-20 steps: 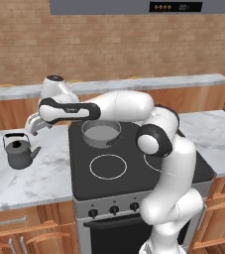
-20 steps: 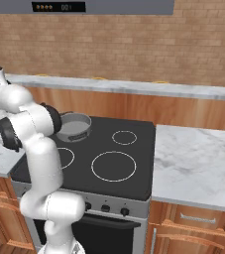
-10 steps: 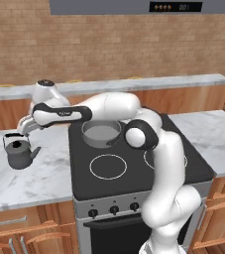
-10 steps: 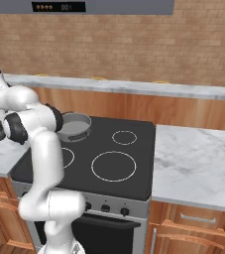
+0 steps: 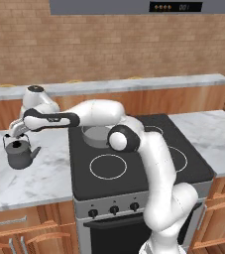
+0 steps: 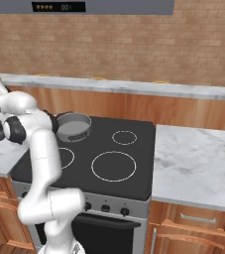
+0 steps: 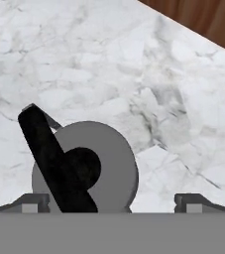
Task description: Pick the kettle from the counter and place it on a stove burner. Then turn the burner on.
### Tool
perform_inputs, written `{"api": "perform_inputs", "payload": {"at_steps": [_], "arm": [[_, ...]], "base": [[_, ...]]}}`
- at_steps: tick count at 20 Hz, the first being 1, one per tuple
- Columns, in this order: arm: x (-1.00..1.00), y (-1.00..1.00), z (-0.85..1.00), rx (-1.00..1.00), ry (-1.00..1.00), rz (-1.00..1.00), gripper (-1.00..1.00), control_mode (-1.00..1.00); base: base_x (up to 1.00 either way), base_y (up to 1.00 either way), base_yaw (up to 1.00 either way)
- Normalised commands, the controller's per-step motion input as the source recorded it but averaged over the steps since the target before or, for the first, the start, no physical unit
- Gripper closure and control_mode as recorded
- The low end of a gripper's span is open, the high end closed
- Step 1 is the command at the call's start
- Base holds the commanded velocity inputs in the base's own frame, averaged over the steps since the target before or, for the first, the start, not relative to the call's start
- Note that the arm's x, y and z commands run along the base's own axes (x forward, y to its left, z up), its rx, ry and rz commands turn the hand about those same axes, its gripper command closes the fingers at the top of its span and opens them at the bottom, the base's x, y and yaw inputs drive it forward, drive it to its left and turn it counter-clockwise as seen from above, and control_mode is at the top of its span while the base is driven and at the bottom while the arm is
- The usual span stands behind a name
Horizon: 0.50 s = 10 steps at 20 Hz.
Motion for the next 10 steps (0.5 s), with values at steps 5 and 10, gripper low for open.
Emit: {"api": "perform_inputs", "payload": {"at_steps": [5, 10], "arm": [[0.50, 0.20, -0.25, 0.00, 0.00, 0.00, 1.00, -1.00], [0.23, 0.01, -0.15, 0.00, 0.00, 0.00, 1.00, -1.00]], "base": [[0.00, 0.00, 0.00], [0.00, 0.00, 0.00]]}}
